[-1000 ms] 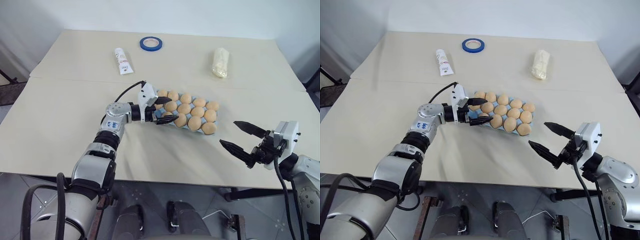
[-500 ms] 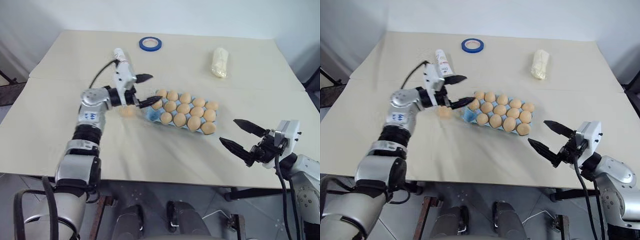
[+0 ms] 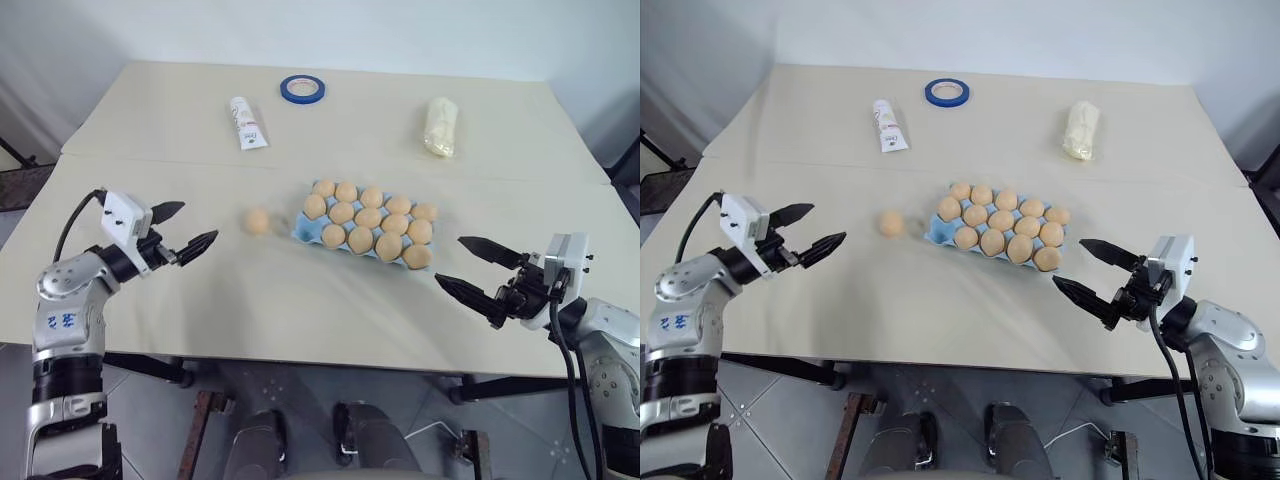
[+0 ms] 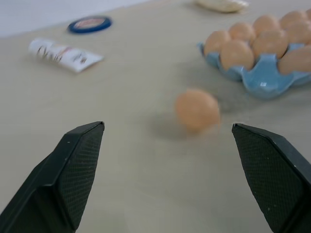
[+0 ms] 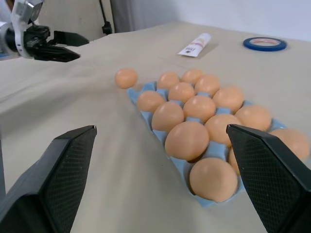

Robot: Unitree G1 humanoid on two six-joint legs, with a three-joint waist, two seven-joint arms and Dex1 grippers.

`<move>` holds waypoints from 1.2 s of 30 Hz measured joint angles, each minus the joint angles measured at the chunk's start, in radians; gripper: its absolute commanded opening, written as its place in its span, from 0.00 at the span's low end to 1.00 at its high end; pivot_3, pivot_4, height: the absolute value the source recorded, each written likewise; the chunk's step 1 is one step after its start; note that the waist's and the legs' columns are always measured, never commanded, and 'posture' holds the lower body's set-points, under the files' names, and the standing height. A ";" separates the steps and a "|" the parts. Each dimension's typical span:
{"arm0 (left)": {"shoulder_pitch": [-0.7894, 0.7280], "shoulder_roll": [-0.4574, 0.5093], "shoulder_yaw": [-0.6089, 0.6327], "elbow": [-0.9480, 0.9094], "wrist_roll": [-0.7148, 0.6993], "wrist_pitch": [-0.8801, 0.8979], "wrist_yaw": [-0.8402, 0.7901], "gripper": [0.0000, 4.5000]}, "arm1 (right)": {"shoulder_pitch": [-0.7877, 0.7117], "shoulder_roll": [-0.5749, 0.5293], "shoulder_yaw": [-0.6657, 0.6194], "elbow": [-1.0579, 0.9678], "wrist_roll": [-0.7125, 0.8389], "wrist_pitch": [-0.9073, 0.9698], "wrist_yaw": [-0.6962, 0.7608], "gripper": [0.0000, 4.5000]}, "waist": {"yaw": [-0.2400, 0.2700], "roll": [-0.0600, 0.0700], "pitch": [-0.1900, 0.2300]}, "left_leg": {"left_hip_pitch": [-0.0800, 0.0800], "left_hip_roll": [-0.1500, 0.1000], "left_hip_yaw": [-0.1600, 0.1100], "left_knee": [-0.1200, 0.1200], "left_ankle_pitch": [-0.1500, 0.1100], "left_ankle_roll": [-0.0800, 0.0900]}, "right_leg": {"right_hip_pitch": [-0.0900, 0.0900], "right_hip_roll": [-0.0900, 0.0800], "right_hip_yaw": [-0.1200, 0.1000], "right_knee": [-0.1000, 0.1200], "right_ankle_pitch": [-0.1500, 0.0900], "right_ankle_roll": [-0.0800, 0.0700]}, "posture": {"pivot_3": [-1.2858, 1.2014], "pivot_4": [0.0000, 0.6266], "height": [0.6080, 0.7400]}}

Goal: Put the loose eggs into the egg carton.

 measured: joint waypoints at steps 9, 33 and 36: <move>0.193 0.005 0.094 -0.123 -0.092 0.073 0.047 1.00 | -0.050 -0.002 0.026 0.041 -0.020 0.000 0.029 1.00 | 0.001 0.000 0.000 | 0.000 0.000 -0.001 -0.001 0.000 0.000 | 0.000 -0.001 -0.001 -0.002 0.000 -0.001 | 0.52 0.24 1.00; -0.482 -0.192 -0.230 0.596 0.107 -0.183 0.073 1.00 | -0.028 0.019 0.041 0.020 -0.041 -0.003 -0.012 1.00 | 0.000 0.000 0.000 | -0.002 0.000 0.001 0.000 0.000 0.000 | -0.002 0.002 0.000 -0.003 0.001 0.001 | 0.52 0.24 1.00; -0.505 -0.201 -0.245 0.671 0.136 -0.193 0.085 1.00 | -0.007 0.019 0.022 0.001 -0.041 -0.003 -0.023 1.00 | 0.002 0.000 0.000 | -0.002 0.000 0.002 0.000 0.000 0.001 | -0.001 0.001 0.000 -0.003 0.001 0.001 | 0.52 0.24 1.00</move>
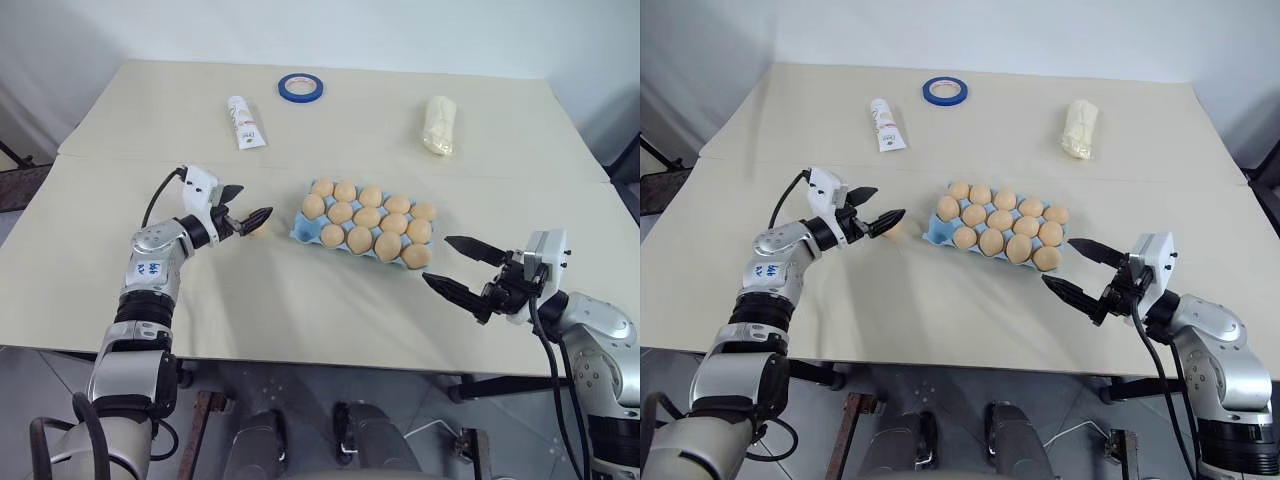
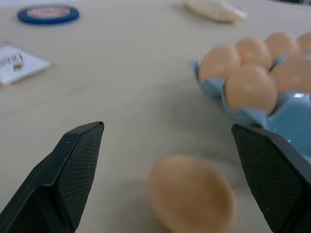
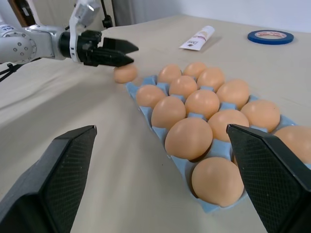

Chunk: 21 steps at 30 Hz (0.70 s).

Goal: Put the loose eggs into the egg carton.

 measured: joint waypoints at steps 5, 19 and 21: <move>-0.026 -0.010 -0.022 0.042 0.036 0.007 0.010 1.00 | 0.022 0.000 -0.004 -0.013 0.000 0.000 -0.015 1.00 | 0.000 0.000 0.000 | 0.000 0.000 0.000 0.000 0.000 0.000 | 0.000 0.000 0.000 0.001 0.000 0.000 | 0.52 0.24 1.00; -0.052 -0.023 -0.037 0.108 0.067 0.002 0.003 0.46 | 0.014 -0.006 -0.006 -0.013 0.000 0.001 -0.021 1.00 | 0.000 0.000 0.000 | 0.000 0.000 0.000 0.000 0.000 0.000 | 0.000 0.000 0.000 0.001 0.000 0.000 | 0.52 0.24 1.00; -0.052 -0.023 -0.034 0.085 0.059 -0.018 -0.026 0.46 | 0.014 -0.006 -0.006 -0.013 0.000 0.001 -0.021 1.00 | 0.000 0.000 0.000 | 0.000 0.000 0.000 0.000 0.000 0.000 | 0.000 0.000 0.000 0.001 0.000 0.000 | 0.52 0.24 1.00</move>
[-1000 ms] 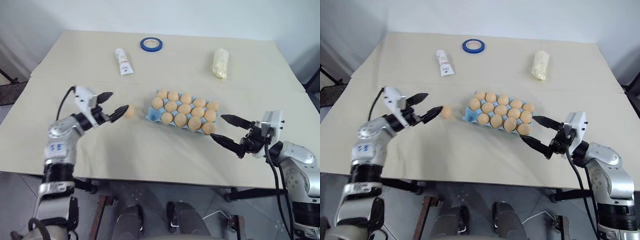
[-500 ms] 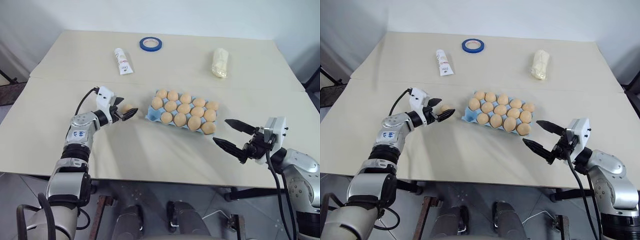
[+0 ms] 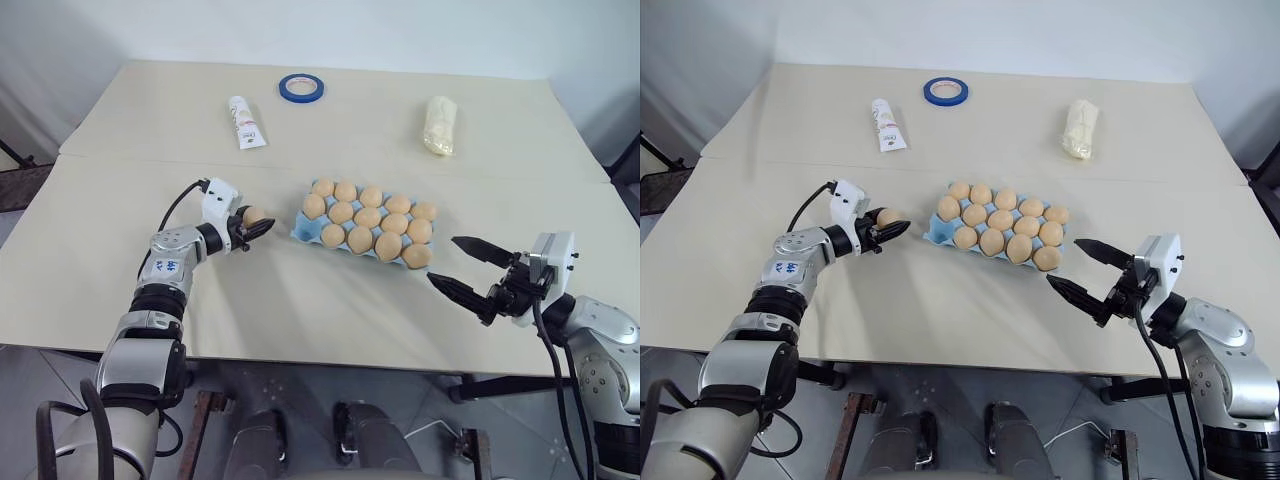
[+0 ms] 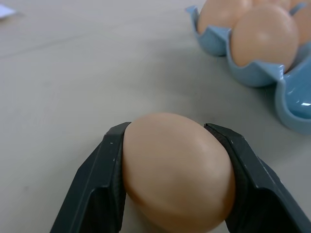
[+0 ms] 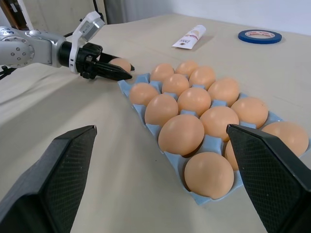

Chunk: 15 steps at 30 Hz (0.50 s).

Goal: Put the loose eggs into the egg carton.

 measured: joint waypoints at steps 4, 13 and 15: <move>-0.009 -0.013 0.007 -0.105 -0.051 0.000 -0.092 0.46 | -0.001 0.000 0.000 0.003 0.000 0.000 0.000 1.00 | 0.001 0.000 0.000 | 0.000 0.000 0.000 0.000 0.000 0.000 | 0.000 0.000 0.000 0.000 0.000 0.000 | 0.52 0.24 1.00; -0.012 -0.072 -0.064 -0.209 -0.076 0.054 -0.221 0.46 | -0.006 0.000 0.000 0.004 -0.002 0.000 -0.010 1.00 | -0.002 0.000 0.000 | 0.001 0.000 0.000 0.001 0.001 -0.001 | 0.000 0.001 0.001 0.001 0.000 0.000 | 0.52 0.24 1.00; -0.012 -0.079 -0.075 -0.208 -0.067 0.051 -0.222 0.46 | 0.001 0.000 0.000 0.002 -0.002 0.000 -0.016 1.00 | -0.001 0.000 0.000 | 0.001 0.000 0.000 0.001 0.001 -0.001 | 0.000 0.001 0.001 0.001 0.000 0.000 | 0.52 0.24 1.00</move>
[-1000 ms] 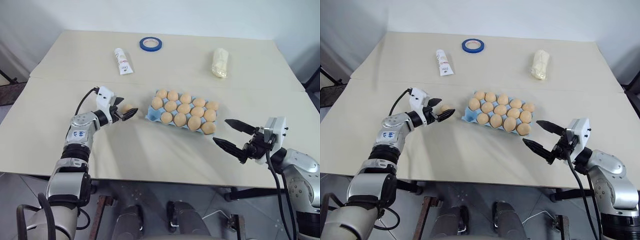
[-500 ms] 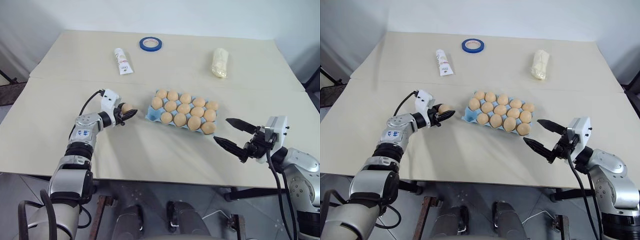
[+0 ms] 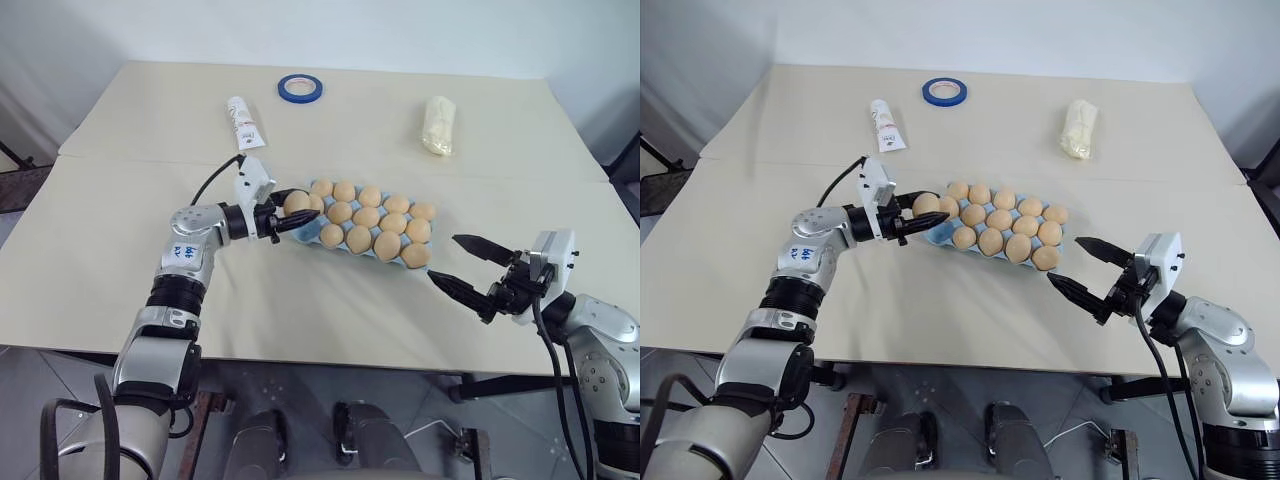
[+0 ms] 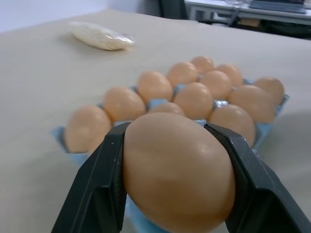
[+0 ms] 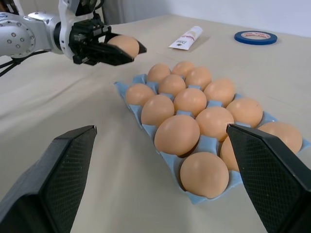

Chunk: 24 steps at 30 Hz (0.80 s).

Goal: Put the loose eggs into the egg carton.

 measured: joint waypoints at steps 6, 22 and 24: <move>-0.001 -0.018 0.002 0.021 0.001 -0.020 0.015 0.46 | 0.028 0.000 0.000 -0.011 0.000 0.000 -0.017 1.00 | 0.000 0.000 0.000 | 0.000 0.000 0.000 0.000 0.000 0.000 | 0.000 0.000 0.000 0.000 0.000 0.000 | 0.52 0.24 1.00; -0.010 -0.012 0.015 0.044 -0.001 -0.020 0.037 0.99 | 0.028 0.000 0.000 -0.017 0.001 0.000 -0.032 1.00 | -0.001 0.000 0.000 | 0.000 0.000 0.000 0.000 0.000 0.000 | 0.000 0.000 0.000 0.000 0.000 0.000 | 0.52 0.24 1.00; -0.006 0.013 0.034 0.000 -0.010 -0.019 0.030 0.99 | 0.028 0.000 0.000 -0.017 0.001 0.000 -0.032 1.00 | -0.002 0.000 0.000 | 0.000 0.000 0.000 0.000 0.000 0.000 | 0.000 0.000 0.000 0.000 0.000 0.000 | 0.52 0.24 1.00</move>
